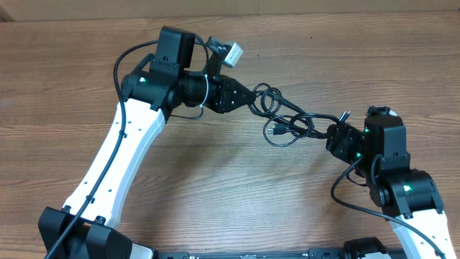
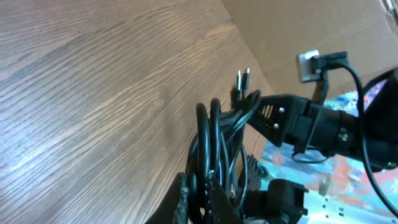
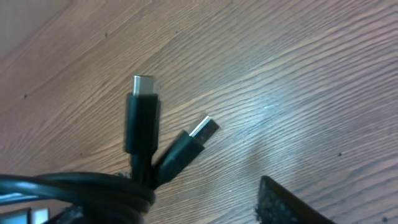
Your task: Untangle cables
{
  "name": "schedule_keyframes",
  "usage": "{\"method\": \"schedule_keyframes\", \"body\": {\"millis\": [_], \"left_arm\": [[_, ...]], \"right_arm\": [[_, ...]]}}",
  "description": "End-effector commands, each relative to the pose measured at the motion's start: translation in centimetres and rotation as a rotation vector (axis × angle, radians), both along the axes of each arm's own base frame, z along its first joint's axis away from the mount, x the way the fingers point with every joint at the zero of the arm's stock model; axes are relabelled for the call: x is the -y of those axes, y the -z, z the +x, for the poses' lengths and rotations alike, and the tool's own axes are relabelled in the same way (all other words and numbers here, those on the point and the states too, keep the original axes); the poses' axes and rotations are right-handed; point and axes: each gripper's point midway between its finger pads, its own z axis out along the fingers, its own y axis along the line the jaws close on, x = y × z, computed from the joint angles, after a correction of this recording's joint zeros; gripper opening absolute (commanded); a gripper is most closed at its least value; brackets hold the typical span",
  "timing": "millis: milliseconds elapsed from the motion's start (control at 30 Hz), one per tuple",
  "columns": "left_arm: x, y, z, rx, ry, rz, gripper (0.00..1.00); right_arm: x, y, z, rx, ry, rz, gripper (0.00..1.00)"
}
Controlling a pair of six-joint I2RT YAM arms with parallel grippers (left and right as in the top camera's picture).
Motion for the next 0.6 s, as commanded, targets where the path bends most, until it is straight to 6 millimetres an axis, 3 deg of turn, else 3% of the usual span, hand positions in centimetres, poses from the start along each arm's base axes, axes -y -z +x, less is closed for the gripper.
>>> {"method": "schedule_keyframes", "body": {"millis": [0,300,567], "left_arm": [[-3.4,-1.6,2.5,0.092,-0.118,0.038,0.04],[-2.2,-3.0,1.3,0.086,-0.039,-0.052,0.04],[-1.7,-3.4,0.8,0.085,-0.010,-0.078,0.04]], "right_arm": [[4.0,0.3,-0.8,-0.004,0.190,-0.103,0.66],[-1.2,-1.7,0.7,0.088,-0.002,0.135,0.67],[-6.3,-5.4,1.8,0.211,-0.235,0.348,0.70]]}}
